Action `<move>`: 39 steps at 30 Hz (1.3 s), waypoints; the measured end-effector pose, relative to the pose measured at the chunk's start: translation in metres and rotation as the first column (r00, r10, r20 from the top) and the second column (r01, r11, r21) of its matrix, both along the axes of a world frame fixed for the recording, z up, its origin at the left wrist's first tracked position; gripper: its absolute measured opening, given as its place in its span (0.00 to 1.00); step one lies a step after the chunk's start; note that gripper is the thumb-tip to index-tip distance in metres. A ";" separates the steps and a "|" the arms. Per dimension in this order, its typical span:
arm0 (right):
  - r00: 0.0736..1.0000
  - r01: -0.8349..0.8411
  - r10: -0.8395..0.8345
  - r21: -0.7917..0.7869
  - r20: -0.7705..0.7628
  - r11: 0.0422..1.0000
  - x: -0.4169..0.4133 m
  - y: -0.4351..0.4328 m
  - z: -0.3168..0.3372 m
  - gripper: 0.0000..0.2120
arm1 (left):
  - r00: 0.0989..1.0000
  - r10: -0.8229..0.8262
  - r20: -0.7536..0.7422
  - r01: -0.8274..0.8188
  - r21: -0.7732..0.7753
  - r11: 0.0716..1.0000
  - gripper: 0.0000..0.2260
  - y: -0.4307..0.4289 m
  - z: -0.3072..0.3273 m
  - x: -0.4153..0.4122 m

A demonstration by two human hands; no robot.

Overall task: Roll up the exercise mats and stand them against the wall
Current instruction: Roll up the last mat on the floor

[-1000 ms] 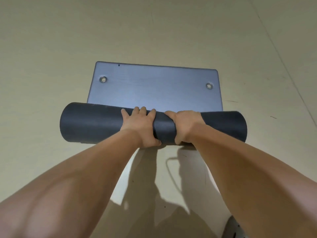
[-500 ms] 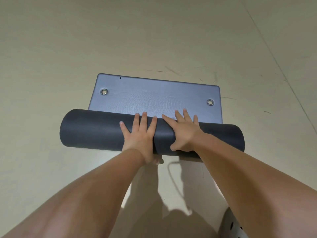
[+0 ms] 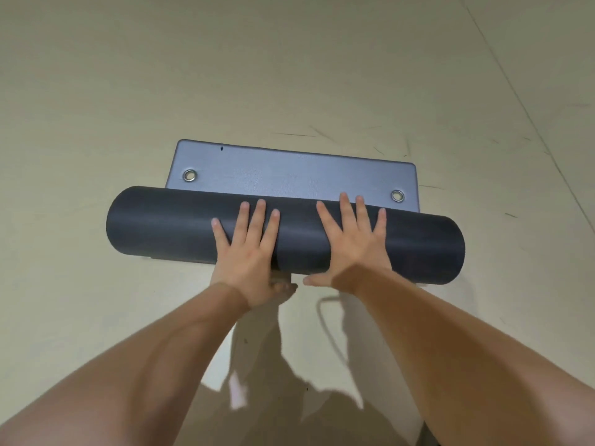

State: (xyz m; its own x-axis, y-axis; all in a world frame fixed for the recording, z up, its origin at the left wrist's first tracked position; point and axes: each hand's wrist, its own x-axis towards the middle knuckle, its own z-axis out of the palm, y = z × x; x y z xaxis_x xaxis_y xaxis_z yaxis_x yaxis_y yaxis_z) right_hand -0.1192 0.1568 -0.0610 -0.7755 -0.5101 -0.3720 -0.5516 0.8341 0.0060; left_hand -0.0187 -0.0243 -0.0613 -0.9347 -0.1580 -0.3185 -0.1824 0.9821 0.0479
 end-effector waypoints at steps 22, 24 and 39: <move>1.000 0.006 -0.008 0.098 0.016 0.995 -0.099 -0.040 -0.004 0.71 | 0.991 -0.031 0.130 0.037 -0.049 0.998 0.66 -0.046 -0.003 -0.135; 0.999 -0.009 0.004 0.094 0.050 0.996 -0.109 -0.042 -0.001 0.69 | 0.987 -0.048 0.156 0.055 -0.039 0.998 0.64 -0.050 0.001 -0.146; 0.931 -0.050 -0.002 0.133 0.365 0.990 -0.060 -0.035 0.036 0.61 | 0.890 -0.155 0.430 0.195 -0.049 0.980 0.51 -0.029 0.041 -0.104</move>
State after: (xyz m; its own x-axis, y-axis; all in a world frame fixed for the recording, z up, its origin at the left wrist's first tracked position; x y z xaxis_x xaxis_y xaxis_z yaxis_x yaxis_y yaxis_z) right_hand -0.1795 0.1219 -0.0246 -0.5619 -0.4509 -0.6935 -0.5577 0.8257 -0.0850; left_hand -0.1230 -0.0529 -0.0204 -0.7307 -0.0503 -0.6809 0.0092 0.9965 -0.0835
